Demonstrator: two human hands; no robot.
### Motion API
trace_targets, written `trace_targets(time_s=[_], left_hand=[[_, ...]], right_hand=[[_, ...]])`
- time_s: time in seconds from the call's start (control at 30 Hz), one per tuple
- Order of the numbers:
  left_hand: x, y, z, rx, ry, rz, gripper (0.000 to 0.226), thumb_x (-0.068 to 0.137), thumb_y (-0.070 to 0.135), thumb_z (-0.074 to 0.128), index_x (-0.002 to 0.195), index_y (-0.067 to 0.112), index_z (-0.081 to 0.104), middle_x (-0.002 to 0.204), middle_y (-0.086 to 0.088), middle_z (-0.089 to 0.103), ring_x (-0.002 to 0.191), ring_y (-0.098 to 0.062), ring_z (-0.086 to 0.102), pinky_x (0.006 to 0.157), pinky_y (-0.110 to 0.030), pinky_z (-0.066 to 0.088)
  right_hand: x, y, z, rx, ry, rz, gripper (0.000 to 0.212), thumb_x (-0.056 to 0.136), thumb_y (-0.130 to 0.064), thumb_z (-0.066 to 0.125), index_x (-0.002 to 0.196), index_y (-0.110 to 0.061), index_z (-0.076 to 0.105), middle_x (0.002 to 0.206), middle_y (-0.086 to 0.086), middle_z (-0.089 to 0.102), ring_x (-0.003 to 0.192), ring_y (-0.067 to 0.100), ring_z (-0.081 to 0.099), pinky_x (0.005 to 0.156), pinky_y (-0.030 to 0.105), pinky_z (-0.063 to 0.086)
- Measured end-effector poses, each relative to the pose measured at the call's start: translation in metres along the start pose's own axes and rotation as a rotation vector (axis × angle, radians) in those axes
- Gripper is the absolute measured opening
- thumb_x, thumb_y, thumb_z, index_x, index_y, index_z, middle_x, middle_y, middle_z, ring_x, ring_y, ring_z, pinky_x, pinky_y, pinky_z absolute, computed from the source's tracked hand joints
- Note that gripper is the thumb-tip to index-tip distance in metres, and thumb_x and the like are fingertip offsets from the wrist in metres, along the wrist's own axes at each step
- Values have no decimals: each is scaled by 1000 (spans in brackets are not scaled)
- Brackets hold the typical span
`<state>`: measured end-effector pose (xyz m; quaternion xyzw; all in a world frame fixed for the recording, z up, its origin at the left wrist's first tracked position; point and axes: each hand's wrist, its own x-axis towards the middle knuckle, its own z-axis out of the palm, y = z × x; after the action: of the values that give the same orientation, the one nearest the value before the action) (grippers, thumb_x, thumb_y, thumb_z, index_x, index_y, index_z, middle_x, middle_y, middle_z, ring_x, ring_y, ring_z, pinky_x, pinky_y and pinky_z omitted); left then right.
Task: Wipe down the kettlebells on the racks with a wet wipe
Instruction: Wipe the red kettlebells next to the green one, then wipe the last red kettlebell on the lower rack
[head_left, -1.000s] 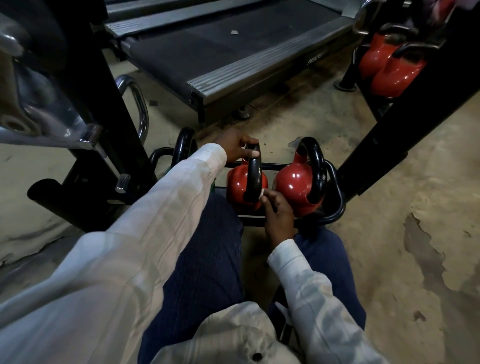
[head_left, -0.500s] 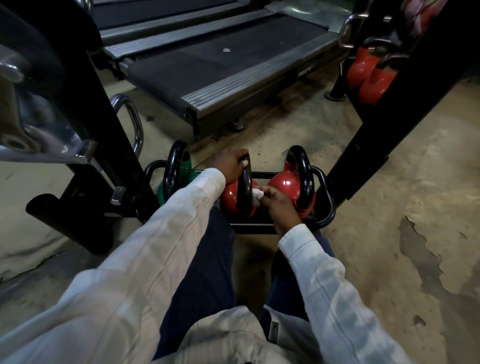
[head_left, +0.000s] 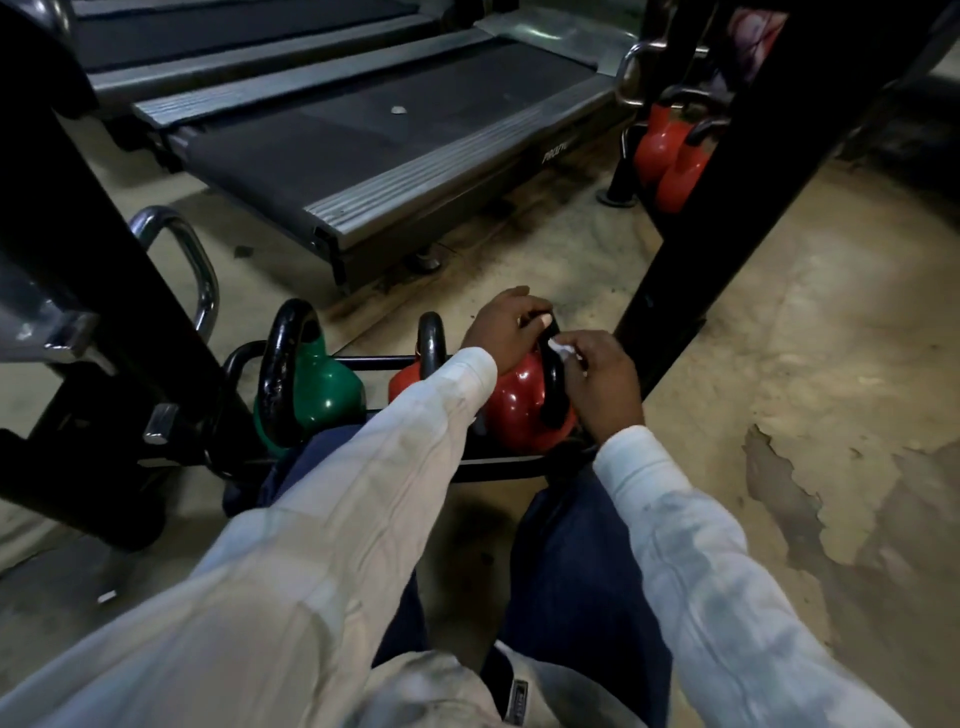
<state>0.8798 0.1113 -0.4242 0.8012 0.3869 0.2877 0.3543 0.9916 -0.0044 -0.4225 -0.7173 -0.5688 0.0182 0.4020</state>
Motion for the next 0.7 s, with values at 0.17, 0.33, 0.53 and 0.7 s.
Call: trace_targets(time_s=[0.17, 0.33, 0.53, 0.7], left_hand=[[12, -4, 1, 3, -107, -43, 26, 92, 29, 61, 117, 26, 69, 127, 1, 61, 116, -17, 56, 103, -31, 41], [17, -7, 1, 43, -118, -24, 26, 91, 32, 63, 115, 27, 70, 125, 5, 63, 112, -14, 57, 100, -30, 43], [18, -7, 0, 76, -145, -10, 26, 92, 34, 60, 116, 30, 70, 125, 9, 64, 111, -11, 57, 97, -29, 44], [20, -10, 1, 65, -139, -20, 25, 90, 36, 61, 113, 32, 71, 123, 12, 65, 111, -10, 58, 101, -35, 45]], right_hand=[[-50, 13, 4, -94, 21, -92, 19, 89, -21, 63, 104, -12, 73, 105, 5, 61, 100, 22, 55, 91, 33, 45], [-50, 16, 17, -177, 60, -204, 14, 84, -11, 70, 97, -10, 75, 99, 9, 58, 96, 26, 49, 83, 33, 42], [-55, 22, 25, -453, 54, -221, 16, 76, -19, 74, 92, -19, 71, 91, 7, 59, 87, 28, 49, 75, 37, 36], [-65, 20, 28, -490, 75, -222, 15, 74, -28, 64, 86, -25, 70, 88, 2, 60, 86, 25, 47, 75, 35, 26]])
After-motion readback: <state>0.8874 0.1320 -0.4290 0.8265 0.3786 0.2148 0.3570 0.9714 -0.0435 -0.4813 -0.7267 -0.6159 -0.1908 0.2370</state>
